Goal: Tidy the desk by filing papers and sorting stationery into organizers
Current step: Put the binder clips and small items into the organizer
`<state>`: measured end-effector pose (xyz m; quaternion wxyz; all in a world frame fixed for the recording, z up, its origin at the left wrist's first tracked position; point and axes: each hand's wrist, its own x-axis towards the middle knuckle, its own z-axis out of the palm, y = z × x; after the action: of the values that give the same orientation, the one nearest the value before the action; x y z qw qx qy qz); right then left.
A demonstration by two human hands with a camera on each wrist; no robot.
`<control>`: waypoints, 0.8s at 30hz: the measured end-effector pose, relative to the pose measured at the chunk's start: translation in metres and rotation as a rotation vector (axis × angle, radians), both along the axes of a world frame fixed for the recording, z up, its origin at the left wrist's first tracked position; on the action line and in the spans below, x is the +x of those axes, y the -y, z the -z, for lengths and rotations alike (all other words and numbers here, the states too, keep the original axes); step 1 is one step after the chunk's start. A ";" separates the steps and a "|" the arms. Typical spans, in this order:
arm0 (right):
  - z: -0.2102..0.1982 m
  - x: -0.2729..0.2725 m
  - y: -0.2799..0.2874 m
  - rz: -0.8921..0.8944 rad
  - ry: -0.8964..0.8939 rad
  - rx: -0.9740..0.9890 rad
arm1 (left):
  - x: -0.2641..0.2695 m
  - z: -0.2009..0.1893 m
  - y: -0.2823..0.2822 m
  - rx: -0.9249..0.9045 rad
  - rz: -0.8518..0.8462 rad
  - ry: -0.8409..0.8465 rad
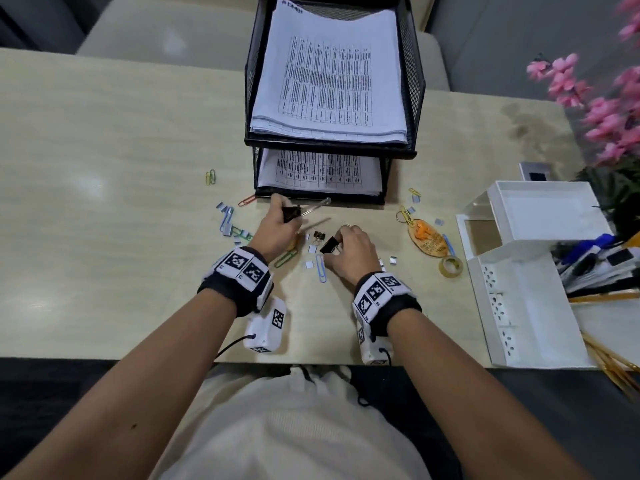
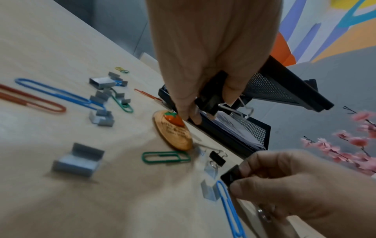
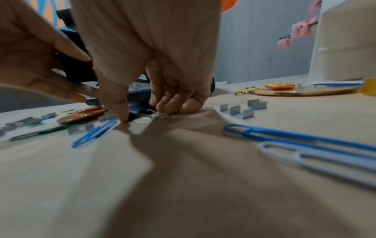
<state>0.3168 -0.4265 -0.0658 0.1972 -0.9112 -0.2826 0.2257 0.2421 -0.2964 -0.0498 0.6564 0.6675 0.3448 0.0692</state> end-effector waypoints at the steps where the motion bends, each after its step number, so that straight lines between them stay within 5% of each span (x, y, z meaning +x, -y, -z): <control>1: -0.001 0.001 0.000 0.026 -0.006 0.039 | -0.001 0.000 0.000 -0.058 -0.055 0.024; 5: -0.022 -0.005 -0.006 0.243 -0.256 0.432 | 0.000 -0.004 -0.002 -0.383 -0.294 0.140; 9: -0.054 -0.010 -0.026 -0.062 -0.129 0.410 | 0.001 -0.003 -0.004 -0.862 -0.316 0.132; 12: -0.063 -0.012 -0.036 -0.232 -0.044 0.350 | 0.000 -0.003 -0.005 -1.027 -0.316 0.146; 17: -0.046 0.005 -0.034 0.092 0.050 0.333 | -0.004 0.010 -0.018 -0.928 -0.294 -0.011; 21: -0.023 0.004 -0.035 -0.103 -0.011 0.021 | -0.007 0.017 -0.023 -0.723 -0.273 -0.037; 24: -0.014 -0.001 -0.034 -0.166 0.011 -0.021 | -0.005 0.014 -0.020 -0.601 -0.330 -0.041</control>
<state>0.3163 -0.3924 -0.0518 0.1668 -0.8879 -0.3558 0.2393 0.2373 -0.2764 -0.0635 0.7966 0.3806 0.4663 0.0564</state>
